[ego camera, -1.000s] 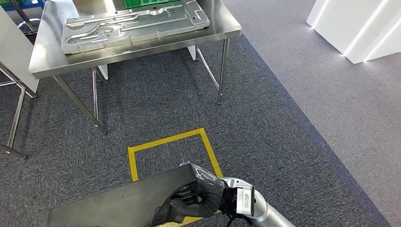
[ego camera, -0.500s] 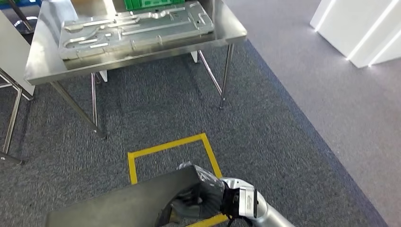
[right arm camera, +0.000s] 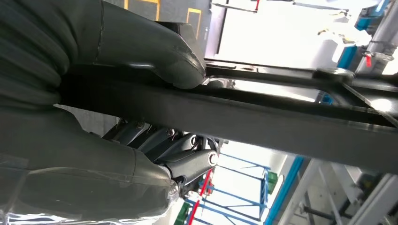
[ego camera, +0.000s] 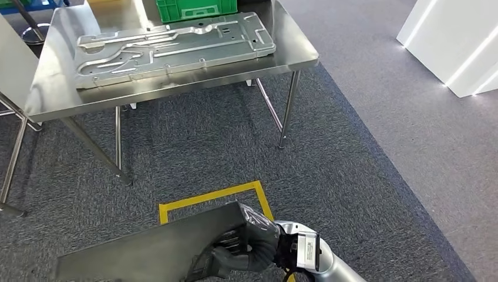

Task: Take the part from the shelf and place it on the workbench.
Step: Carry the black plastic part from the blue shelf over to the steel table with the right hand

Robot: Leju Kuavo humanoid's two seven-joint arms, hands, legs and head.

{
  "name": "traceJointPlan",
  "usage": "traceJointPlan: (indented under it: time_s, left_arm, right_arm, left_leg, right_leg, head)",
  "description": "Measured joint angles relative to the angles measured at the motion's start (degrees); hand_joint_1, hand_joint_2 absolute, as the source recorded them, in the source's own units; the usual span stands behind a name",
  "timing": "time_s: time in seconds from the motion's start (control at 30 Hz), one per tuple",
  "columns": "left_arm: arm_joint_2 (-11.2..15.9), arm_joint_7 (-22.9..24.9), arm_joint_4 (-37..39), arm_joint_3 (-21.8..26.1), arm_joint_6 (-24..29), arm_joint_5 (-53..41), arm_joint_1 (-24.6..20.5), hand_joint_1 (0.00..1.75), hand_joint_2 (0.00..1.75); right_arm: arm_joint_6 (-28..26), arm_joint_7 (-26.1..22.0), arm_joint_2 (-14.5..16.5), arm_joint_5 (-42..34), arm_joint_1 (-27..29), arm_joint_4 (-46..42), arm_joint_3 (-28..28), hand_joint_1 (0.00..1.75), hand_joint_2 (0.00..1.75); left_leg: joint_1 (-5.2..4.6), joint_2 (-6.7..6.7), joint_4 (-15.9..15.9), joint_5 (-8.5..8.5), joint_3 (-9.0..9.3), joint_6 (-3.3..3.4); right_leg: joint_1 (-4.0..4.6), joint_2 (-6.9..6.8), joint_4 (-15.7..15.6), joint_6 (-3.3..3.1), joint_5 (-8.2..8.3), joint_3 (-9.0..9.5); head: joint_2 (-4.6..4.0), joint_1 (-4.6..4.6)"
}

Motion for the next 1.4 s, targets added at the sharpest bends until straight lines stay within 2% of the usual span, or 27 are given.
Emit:
traceJointPlan:
  time_s: [0.07, 0.1, 0.17, 0.2, 0.23, 0.27, 0.3, 0.37, 0.4, 0.43, 0.5, 0.57, 0.6, 0.67, 0.7, 0.73, 0.77, 0.83, 0.9, 1.0, 1.1, 1.13, 1.23, 1.27, 1.3, 1.33, 1.4]
  left_arm:
    - [0.1, -0.1, 0.0, 0.0, 0.0, 0.0, -0.1, 0.0, 1.75]
    - [0.1, -0.1, 0.0, 0.0, 0.0, 0.1, -0.2, 0.0, 1.75]
    - [0.1, -0.1, 0.0, 0.0, 0.1, 0.3, -0.1, 0.0, 1.75]
    - [0.1, -0.1, 0.0, 0.0, 0.1, 0.5, -0.1, 0.0, 1.75]
    - [0.1, -0.1, 0.0, 0.0, 0.1, 0.7, 0.0, 0.0, 1.75]
    - [0.1, -0.2, 0.0, 0.0, 0.1, 0.9, 0.1, 0.0, 1.75]
    - [0.2, -0.2, 0.0, 0.0, 0.1, 1.0, 0.1, 0.0, 1.75]
    - [0.1, -0.2, 0.0, 0.0, 0.1, 1.1, 0.0, 0.0, 1.75]
    - [0.1, -0.2, 0.0, 0.0, 0.1, 1.1, -0.1, 0.0, 1.75]
    - [0.1, -0.2, 0.0, 0.0, 0.1, 1.1, -0.1, 0.0, 1.75]
    - [0.1, -0.2, 0.0, 0.0, 0.1, 1.0, -0.2, 0.0, 1.75]
    - [0.1, -0.2, 0.0, 0.0, 0.1, 1.0, -0.2, 0.0, 1.75]
    - [0.0, -0.2, 0.0, 0.0, 0.1, 1.0, -0.2, 0.0, 1.75]
    - [0.0, -0.2, 0.0, 0.0, 0.0, 1.1, -0.2, 0.0, 1.75]
    - [0.0, -0.2, 0.0, 0.0, 0.0, 1.1, -0.2, 0.0, 1.75]
    - [0.0, -0.1, 0.0, 0.0, 0.0, 1.1, -0.1, 0.0, 1.75]
    - [0.0, -0.1, 0.0, 0.0, 0.0, 1.1, -0.1, 0.0, 1.75]
    - [0.0, -0.1, 0.0, -0.1, 0.0, 1.1, -0.1, 0.0, 1.75]
    - [0.0, -0.1, 0.0, -0.1, 0.0, 1.1, -0.2, 0.0, 1.75]
    - [0.0, 0.0, 0.0, -0.3, 0.0, 1.1, -0.2, 0.0, 1.75]
    - [0.0, -0.1, 0.0, -0.4, 0.0, 1.1, -0.1, 0.0, 1.75]
    - [0.1, -0.2, 0.0, -0.5, 0.0, 1.1, -0.2, 0.0, 1.75]
    - [0.1, -0.3, 0.0, -0.5, -0.1, 1.1, -0.1, 0.0, 1.75]
    - [0.1, -0.3, 0.0, -0.6, -0.1, 1.1, 0.0, 0.0, 1.75]
    - [0.1, -0.3, 0.0, -0.6, -0.1, 1.1, 0.0, 0.0, 1.75]
    - [0.1, -0.3, 0.0, -0.6, -0.1, 1.1, 0.0, 0.0, 1.75]
    - [0.2, -0.4, 0.0, -0.7, -0.1, 1.1, 0.0, 0.0, 1.75]
  right_arm:
    - [0.1, 0.0, 0.1, 0.0, 0.0, -0.1, 0.0, 1.71, 1.75]
    - [0.1, 0.0, 0.1, 0.0, 0.0, -0.1, 0.0, 1.71, 1.75]
    - [0.0, 0.1, 0.1, 0.4, 0.0, -0.1, 0.0, 1.71, 1.75]
    - [-0.1, 0.2, 0.1, 0.6, 0.0, 0.0, 0.0, 1.71, 1.75]
    - [-0.3, 0.4, 0.1, 1.0, 0.0, 0.0, 0.0, 1.71, 1.75]
    - [-0.4, 0.6, 0.1, 1.3, 0.0, 0.1, 0.0, 1.71, 1.75]
    - [-0.5, 0.7, 0.1, 1.5, -0.1, 0.2, 0.0, 1.71, 1.75]
    - [-0.7, 0.8, 0.1, 2.0, -0.1, 0.3, 0.0, 1.71, 1.75]
    - [-0.8, 0.8, 0.1, 2.1, -0.2, 0.3, 0.0, 1.71, 1.75]
    - [-0.9, 0.8, 0.1, 2.2, -0.3, 0.4, 0.0, 1.71, 1.75]
    - [-1.1, 0.8, 0.1, 2.4, -0.5, 0.4, 0.1, 1.71, 1.75]
    - [-1.3, 0.8, 0.1, 2.4, -0.7, 0.3, 0.1, 1.71, 1.75]
    - [-1.3, 0.8, 0.1, 2.4, -0.8, 0.3, 0.1, 1.71, 1.75]
    - [-1.3, 0.8, 0.1, 2.3, -0.8, 0.5, 0.1, 1.71, 1.75]
    - [-1.3, 0.8, 0.0, 2.1, -0.7, 0.6, 0.1, 1.71, 1.75]
    - [-1.3, 0.8, 0.0, 1.9, -0.6, 0.7, 0.1, 1.71, 1.75]
    - [-1.3, 0.8, 0.0, 1.7, -0.5, 0.7, 0.0, 1.71, 1.75]
    - [-1.3, 0.8, 0.0, 1.4, -0.5, 0.8, 0.0, 1.71, 1.75]
    - [-1.3, 0.8, 0.0, 1.3, -0.5, 0.8, 0.0, 1.71, 1.75]
    - [-1.3, 0.7, 0.0, 1.3, -0.5, 0.8, 0.0, 1.71, 1.75]
    - [-1.3, 0.7, 0.1, 1.2, -0.6, 0.8, 0.0, 1.71, 1.75]
    - [-1.3, 0.7, 0.2, 1.2, -0.6, 0.8, 0.0, 1.71, 1.75]
    - [-1.2, 0.7, 0.3, 1.1, -0.6, 1.0, 0.0, 1.71, 1.75]
    - [-1.2, 0.7, 0.3, 1.1, -0.6, 1.0, 0.0, 1.71, 1.75]
    - [-1.2, 0.7, 0.3, 1.1, -0.5, 1.1, 0.0, 1.71, 1.75]
    - [-1.2, 0.7, 0.3, 1.1, -0.5, 1.1, 0.0, 1.71, 1.75]
    - [-1.1, 0.7, 0.3, 1.1, -0.5, 1.1, 0.0, 1.71, 1.75]
  left_leg:
    - [0.07, 0.3, 5.8, 2.09, -3.15, -0.58]
    - [0.17, 0.47, 9.2, 1.9, -5.48, -0.86]
    - [0.45, 0.72, 13.6, -1.91, -9.75, -1.52]
    - [0.63, 0.83, 14.0, -4.28, -11.19, -1.82]
    - [0.81, 0.95, 13.2, -5.58, -12.09, -2.05]
    - [0.94, 1.12, 11.1, -4.98, -12.4, -2.16]
    - [1.02, 1.59, 8.0, -2.32, -12.22, -2.17]
    - [0.97, 3.59, 1.9, 4.87, -11.55, -1.72]
    - [0.84, 4.34, 0.2, 7.3, -11.31, -1.32]
    - [0.69, 4.57, -0.3, 8.35, -11.33, -0.92]
    - [0.61, 3.49, -0.4, 8.64, -11.26, -0.22]
    - [0.78, 2.43, -0.7, 8.86, -11.09, 0.39]
    - [0.87, 2.04, -0.9, 8.9, -10.98, 0.7]
    - [0.8, 1.37, -0.9, 8.75, -10.97, 1.12]
    - [0.76, 1.08, -0.9, 8.65, -10.94, 1.2]
    - [0.73, 0.77, -0.9, 8.54, -10.87, 1.22]
    - [0.7, 0.49, -0.8, 8.42, -10.74, 1.17]
    - [0.68, 0.06, -0.7, 8.11, -10.38, 0.91]
    - [0.44, -0.16, -0.5, 7.78, -10.21, 0.51]
    - [0.31, -0.2, -0.6, 7.59, -10.19, -0.21]
    - [0.47, 0.1, 0.5, 6.56, -10.51, -1.19]
    - [0.54, 0.31, 2.8, 5.18, -11.48, -1.48]
    - [0.72, 0.84, 13.6, 0.21, -16.55, -2.14]
    - [0.72, 0.92, 15.2, 0.04, -17.35, -2.23]
    - [0.72, 0.96, 14.7, 0.86, -17.14, -2.23]
    - [0.72, 0.99, 11.9, 2.59, -15.75, -2.13]
    - [0.56, 1.21, 3.7, 5.91, -11.5, -1.58]
  right_leg:
    - [-0.34, -0.05, -1.3, -0.47, -0.68, 1.9]
    - [-0.53, -0.12, -1.7, -0.6, -1.14, 2.83]
    - [-0.76, -0.19, -2.0, -0.72, -2.29, 4.46]
    - [-0.82, -0.22, -2.0, -0.69, -2.94, 5.25]
    - [-0.87, -0.28, -2.0, -0.61, -3.6, 6.06]
    - [-0.9, -0.46, -1.9, -0.49, -4.24, 6.88]
    - [-0.92, -0.73, -1.9, -0.32, -4.9, 7.7]
    - [-0.76, -1.39, -1.8, 0.23, -6.08, 9.08]
    - [-0.65, -1.78, -1.7, 0.6, -6.57, 9.45]
    - [-0.53, -2.2, -1.7, 0.97, -6.96, 9.7]
    - [-0.52, -3.08, -1.7, 1.69, -7.58, 9.95]
    - [-0.72, -2.7, 0.1, 2.25, -9.11, 9.37]
    - [-0.84, -2.14, 2.8, 2.48, -10.64, 8.1]
    - [-0.9, -1.23, 10.7, 2.74, -14.0, 3.78]
    - [-0.91, -1.09, 13.9, 2.81, -14.76, 1.79]
    - [-0.92, -1.04, 15.1, 2.81, -14.33, 0.64]
    - [-0.92, -1.02, 14.1, 2.73, -12.78, 0.61]
    - [-0.88, -0.95, 6.7, 2.26, -8.05, 3.37]
    - [-0.68, -0.81, 0.4, 1.79, -5.52, 5.95]
    - [-0.5, -0.69, -0.9, 1.33, -5.4, 6.34]
    - [-0.77, -0.77, -1.6, 0.32, -5.01, 6.75]
    - [-0.89, -0.86, -1.9, 0.0, -4.93, 6.92]
    - [-0.81, -1.1, -1.9, -0.4, -5.15, 7.0]
    - [-0.78, -1.13, -1.9, -0.39, -5.22, 7.04]
    - [-0.77, -1.13, -1.9, -0.32, -5.3, 7.14]
    - [-0.77, -1.13, -1.8, -0.21, -5.4, 7.32]
    - [-0.66, -1.14, -1.8, 0.18, -5.73, 7.75]
  head:
    - [0.0, 0.0]
    - [0.0, -0.04]
    - [0.0, -0.08]
    - [0.0, -0.08]
    - [0.0, -0.08]
    - [0.0, -0.09]
    - [0.0, -0.08]
    - [0.0, -0.07]
    - [0.0, -0.05]
    - [0.0, -0.04]
    - [0.0, -0.05]
    - [0.0, -0.04]
    - [0.0, -0.02]
    - [0.0, -0.01]
    - [0.0, -0.01]
    - [0.0, -0.01]
    - [0.0, -0.01]
    - [0.0, 0.0]
    - [0.0, -0.01]
    - [0.0, -0.03]
    - [0.0, -0.07]
    - [0.0, -0.1]
    - [0.0, -0.14]
    - [0.0, -0.14]
    - [0.0, -0.15]
    - [0.0, -0.15]
    - [0.0, -0.14]
